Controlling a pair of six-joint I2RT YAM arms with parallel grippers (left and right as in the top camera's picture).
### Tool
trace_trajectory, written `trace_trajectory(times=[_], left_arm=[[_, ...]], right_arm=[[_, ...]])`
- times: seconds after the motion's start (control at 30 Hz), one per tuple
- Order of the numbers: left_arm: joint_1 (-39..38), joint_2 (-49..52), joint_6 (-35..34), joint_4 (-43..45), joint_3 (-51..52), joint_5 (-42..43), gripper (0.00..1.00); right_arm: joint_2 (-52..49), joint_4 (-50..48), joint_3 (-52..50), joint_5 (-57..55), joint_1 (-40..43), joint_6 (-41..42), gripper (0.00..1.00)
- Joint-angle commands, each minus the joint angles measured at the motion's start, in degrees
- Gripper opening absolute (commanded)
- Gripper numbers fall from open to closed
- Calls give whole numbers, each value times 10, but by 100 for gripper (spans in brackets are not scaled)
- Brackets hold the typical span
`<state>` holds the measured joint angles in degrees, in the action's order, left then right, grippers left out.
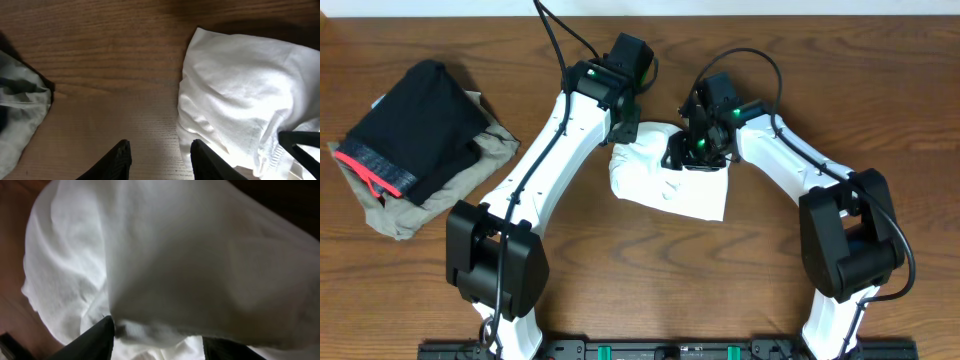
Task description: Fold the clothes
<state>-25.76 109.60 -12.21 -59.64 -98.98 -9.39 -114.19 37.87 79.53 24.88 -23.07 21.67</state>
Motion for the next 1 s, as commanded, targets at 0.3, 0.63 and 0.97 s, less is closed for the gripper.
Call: trace_trajectory(times=[0.3, 0.63, 0.97], left_arm=[[1, -14, -5, -18, -3, -1, 41], [1, -14, -5, -20, -3, -1, 41], [1, -14, -5, -21, -3, -1, 41]], right_arm=[[-4, -43, 6, 62, -35, -1, 1], [161, 12, 17, 63, 11, -9, 1], [148, 150, 12, -113, 25, -1, 1]])
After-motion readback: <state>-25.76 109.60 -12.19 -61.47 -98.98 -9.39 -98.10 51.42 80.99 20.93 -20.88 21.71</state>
